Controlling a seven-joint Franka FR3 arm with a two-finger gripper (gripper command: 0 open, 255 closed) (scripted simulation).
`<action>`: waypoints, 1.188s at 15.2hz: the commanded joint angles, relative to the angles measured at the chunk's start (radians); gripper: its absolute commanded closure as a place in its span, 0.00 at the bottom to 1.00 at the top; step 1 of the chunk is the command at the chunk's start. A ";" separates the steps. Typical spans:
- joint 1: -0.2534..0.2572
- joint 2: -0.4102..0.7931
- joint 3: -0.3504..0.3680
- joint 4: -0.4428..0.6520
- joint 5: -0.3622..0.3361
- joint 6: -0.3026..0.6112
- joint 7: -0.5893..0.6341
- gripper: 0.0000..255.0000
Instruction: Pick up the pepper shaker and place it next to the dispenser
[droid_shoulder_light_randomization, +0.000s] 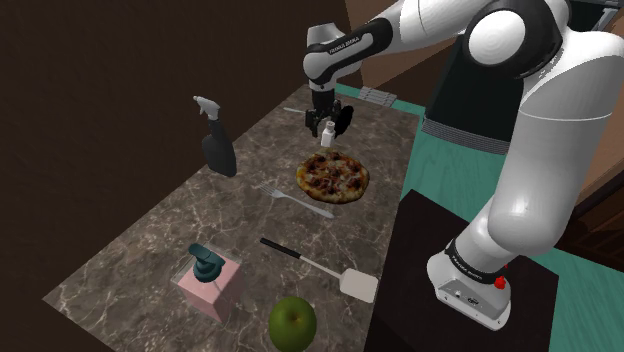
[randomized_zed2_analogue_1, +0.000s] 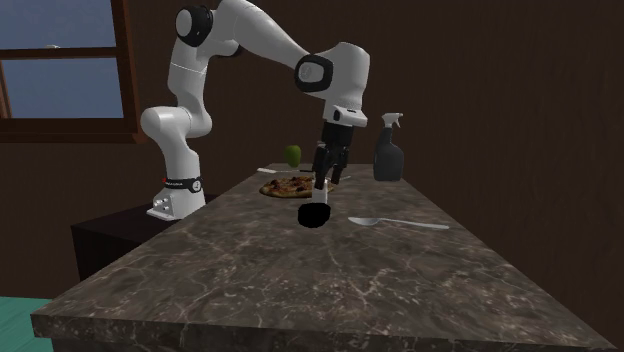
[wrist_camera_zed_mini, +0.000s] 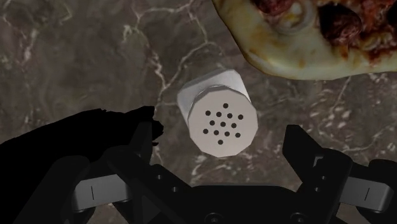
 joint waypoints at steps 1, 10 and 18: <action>0.000 0.000 0.000 0.000 0.000 0.001 0.000 0.00; 0.000 0.000 0.000 0.000 0.000 0.000 0.000 1.00; 0.001 -0.036 -0.001 0.033 -0.002 -0.068 -0.001 1.00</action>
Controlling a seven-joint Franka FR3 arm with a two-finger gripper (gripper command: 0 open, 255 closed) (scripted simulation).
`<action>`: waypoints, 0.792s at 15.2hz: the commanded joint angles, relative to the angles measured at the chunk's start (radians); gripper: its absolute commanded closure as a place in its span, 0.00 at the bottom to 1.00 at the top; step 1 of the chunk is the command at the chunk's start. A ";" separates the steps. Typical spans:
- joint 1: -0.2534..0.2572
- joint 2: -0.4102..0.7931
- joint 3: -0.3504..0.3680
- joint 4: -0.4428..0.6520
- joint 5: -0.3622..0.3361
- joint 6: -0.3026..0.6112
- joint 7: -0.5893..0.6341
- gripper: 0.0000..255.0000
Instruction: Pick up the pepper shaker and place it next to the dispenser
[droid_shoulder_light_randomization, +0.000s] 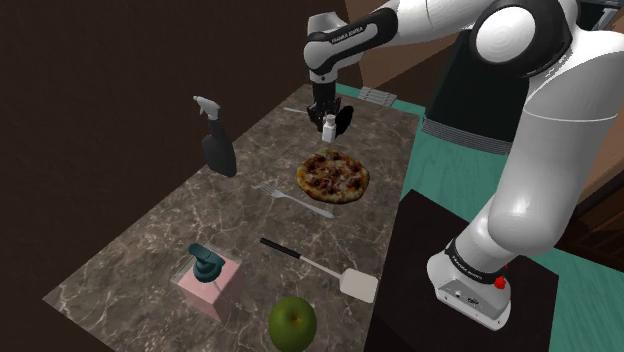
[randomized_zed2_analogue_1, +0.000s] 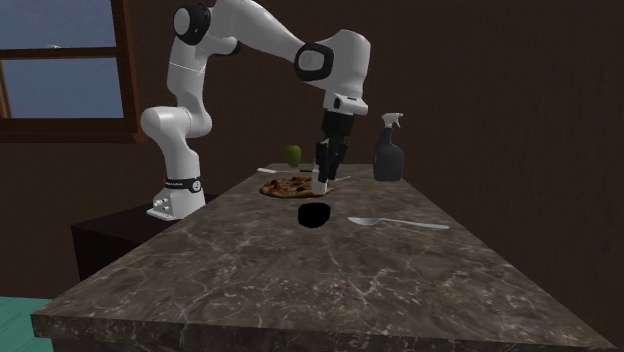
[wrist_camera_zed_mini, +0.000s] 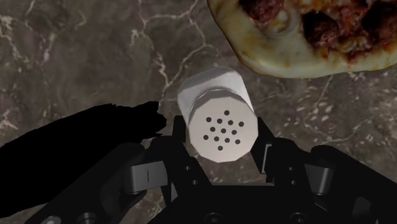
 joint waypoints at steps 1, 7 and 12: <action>-0.001 -0.011 -0.001 0.012 -0.001 -0.023 -0.002 1.00; 0.000 -0.039 -0.001 0.055 -0.002 -0.094 -0.003 1.00; 0.000 -0.057 -0.002 0.097 -0.003 -0.155 -0.004 1.00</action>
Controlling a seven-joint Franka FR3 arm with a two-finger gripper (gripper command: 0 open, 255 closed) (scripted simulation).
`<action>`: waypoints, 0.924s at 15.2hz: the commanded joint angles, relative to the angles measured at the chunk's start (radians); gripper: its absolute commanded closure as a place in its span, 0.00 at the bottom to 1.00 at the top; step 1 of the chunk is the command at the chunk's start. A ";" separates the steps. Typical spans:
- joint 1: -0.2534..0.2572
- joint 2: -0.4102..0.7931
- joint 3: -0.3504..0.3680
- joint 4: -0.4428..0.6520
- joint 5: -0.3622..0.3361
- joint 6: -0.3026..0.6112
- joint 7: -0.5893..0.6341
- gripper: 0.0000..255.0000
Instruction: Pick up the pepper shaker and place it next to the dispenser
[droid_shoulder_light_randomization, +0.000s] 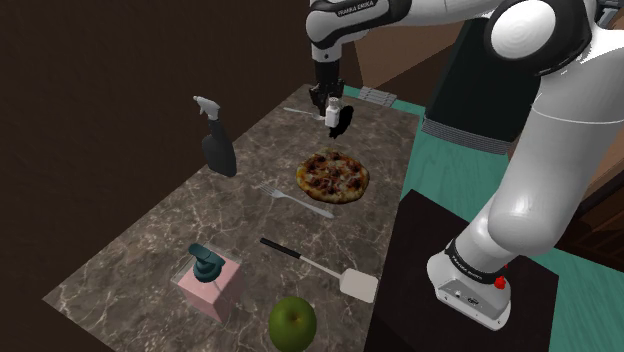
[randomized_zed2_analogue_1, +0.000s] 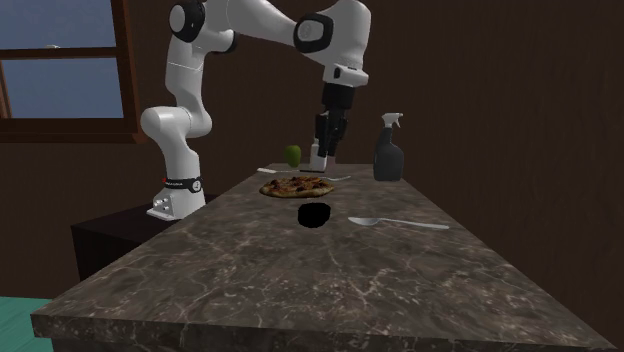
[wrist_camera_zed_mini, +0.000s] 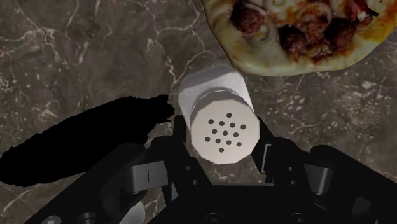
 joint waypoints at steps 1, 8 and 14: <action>0.000 -0.003 0.000 0.022 0.000 -0.025 0.000 1.00; 0.000 -0.019 0.000 0.094 -0.001 -0.113 -0.003 1.00; 0.000 -0.024 -0.001 0.168 -0.001 -0.192 -0.005 1.00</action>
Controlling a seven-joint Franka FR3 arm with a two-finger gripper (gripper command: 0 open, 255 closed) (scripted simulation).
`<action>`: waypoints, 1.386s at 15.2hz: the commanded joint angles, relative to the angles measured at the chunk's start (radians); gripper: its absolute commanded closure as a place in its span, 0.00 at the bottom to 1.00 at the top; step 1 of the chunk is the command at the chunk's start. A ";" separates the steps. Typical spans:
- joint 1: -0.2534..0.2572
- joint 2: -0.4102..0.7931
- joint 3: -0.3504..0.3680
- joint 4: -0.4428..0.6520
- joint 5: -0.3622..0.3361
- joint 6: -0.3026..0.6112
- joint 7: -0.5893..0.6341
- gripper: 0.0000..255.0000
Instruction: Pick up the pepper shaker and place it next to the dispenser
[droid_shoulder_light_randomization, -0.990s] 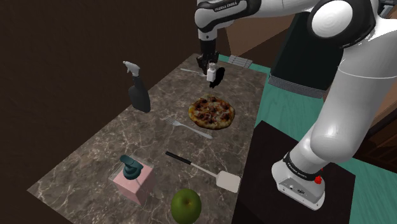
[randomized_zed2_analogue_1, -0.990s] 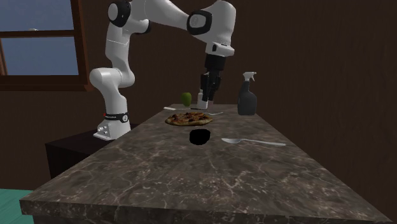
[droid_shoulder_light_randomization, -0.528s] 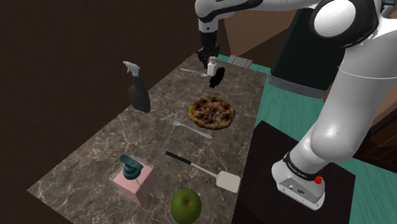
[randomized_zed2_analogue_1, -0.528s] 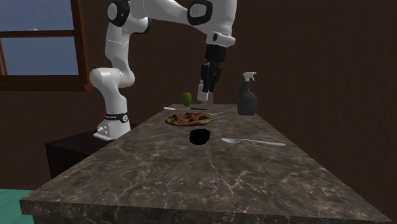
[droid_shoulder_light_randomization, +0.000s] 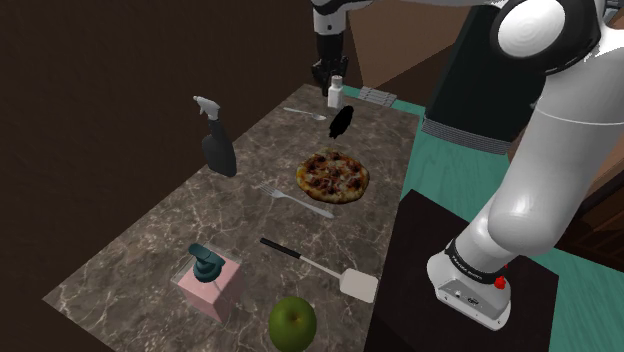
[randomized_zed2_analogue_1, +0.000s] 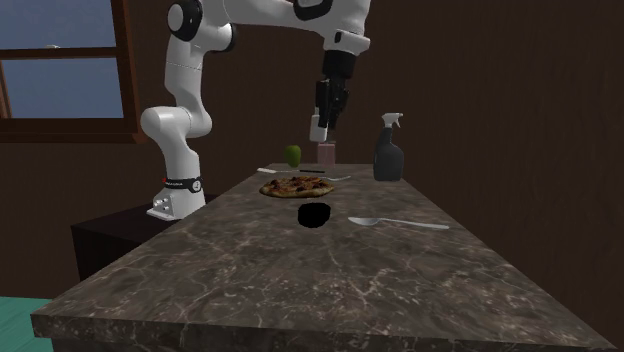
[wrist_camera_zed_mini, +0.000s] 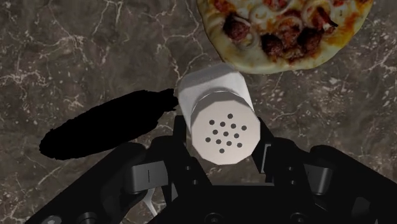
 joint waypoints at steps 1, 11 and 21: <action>-0.001 0.001 -0.001 0.031 0.000 -0.030 -0.002 1.00; -0.002 0.016 -0.001 0.186 0.001 -0.171 -0.008 1.00; 0.037 -0.031 0.021 0.210 0.003 -0.243 0.051 1.00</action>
